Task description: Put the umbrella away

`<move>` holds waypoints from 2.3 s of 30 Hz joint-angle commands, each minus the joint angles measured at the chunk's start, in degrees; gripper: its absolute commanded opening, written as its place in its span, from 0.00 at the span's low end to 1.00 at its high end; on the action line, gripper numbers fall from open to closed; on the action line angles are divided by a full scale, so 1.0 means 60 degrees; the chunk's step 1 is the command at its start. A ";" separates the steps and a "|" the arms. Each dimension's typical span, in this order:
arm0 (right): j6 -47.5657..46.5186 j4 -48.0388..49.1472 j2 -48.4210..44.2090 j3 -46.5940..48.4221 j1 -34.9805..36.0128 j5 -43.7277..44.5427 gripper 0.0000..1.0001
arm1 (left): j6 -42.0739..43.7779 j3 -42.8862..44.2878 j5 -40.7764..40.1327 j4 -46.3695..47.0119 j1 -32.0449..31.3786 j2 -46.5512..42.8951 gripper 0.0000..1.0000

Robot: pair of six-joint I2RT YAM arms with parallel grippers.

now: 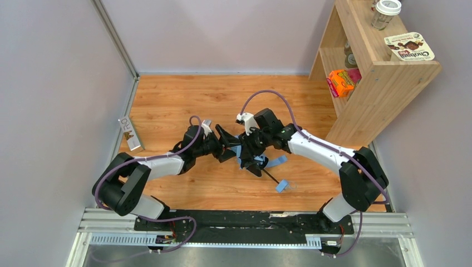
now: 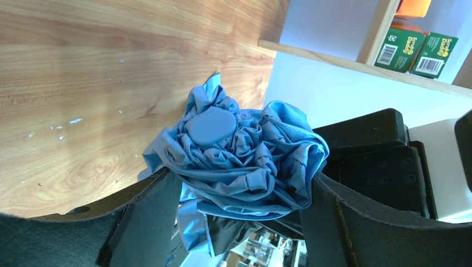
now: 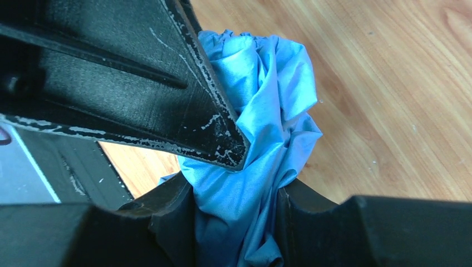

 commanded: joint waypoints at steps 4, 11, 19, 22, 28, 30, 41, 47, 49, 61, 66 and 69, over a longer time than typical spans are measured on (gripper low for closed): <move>0.0307 0.1417 -0.0372 0.0396 0.0203 -0.3914 0.00 | 0.0842 0.0386 -0.0389 -0.0328 -0.0037 0.0269 0.79; 0.0234 0.1504 0.0054 0.0469 0.0189 -0.4430 0.00 | 0.0681 0.0416 -0.0389 -0.0254 -0.0052 0.0152 0.30; -0.0089 0.0494 0.0407 0.0909 0.0189 -0.3218 0.14 | 0.0359 0.0328 -0.0228 -0.0283 -0.0052 0.0123 0.00; -0.0103 0.0041 0.0304 0.0997 0.0422 -0.1989 0.41 | 0.0051 0.0299 -0.0214 -0.0356 -0.0052 0.0254 0.00; -0.0440 -0.0225 0.0318 0.0910 0.2003 0.2054 0.85 | -0.0666 0.0518 -0.0170 -0.1029 -0.0052 0.0547 0.00; -0.0484 -0.0079 0.0435 0.0851 0.2457 0.3226 0.86 | -0.0886 0.0519 -0.0126 -0.1046 -0.0052 0.0650 0.00; -0.1231 0.0961 0.1270 0.0690 0.3763 0.7889 0.38 | -0.1458 0.0563 -0.0067 -0.2437 -0.0052 0.0343 0.00; -0.1305 0.1182 0.1285 0.0543 0.3485 0.6207 0.01 | -0.1400 0.0504 -0.0096 -0.2466 -0.0066 0.0108 0.00; -0.1217 0.1284 0.1183 0.0397 0.3325 0.5665 0.00 | -0.1342 0.0504 -0.0038 -0.2291 -0.0052 0.0137 0.00; 0.0319 0.2088 0.0244 -0.0351 0.0308 -0.2167 0.00 | 0.0387 0.0298 -0.0565 -0.2378 -0.0037 -0.0552 0.75; 0.1374 0.3039 0.0494 -0.0233 -0.0191 -0.3813 0.00 | 0.0299 0.0313 -0.0390 -0.2275 -0.0066 -0.0156 0.76; 0.1785 0.3510 0.0538 -0.0205 -0.0338 -0.4429 0.00 | 0.0285 0.0299 -0.0389 -0.2364 -0.0052 -0.0024 0.76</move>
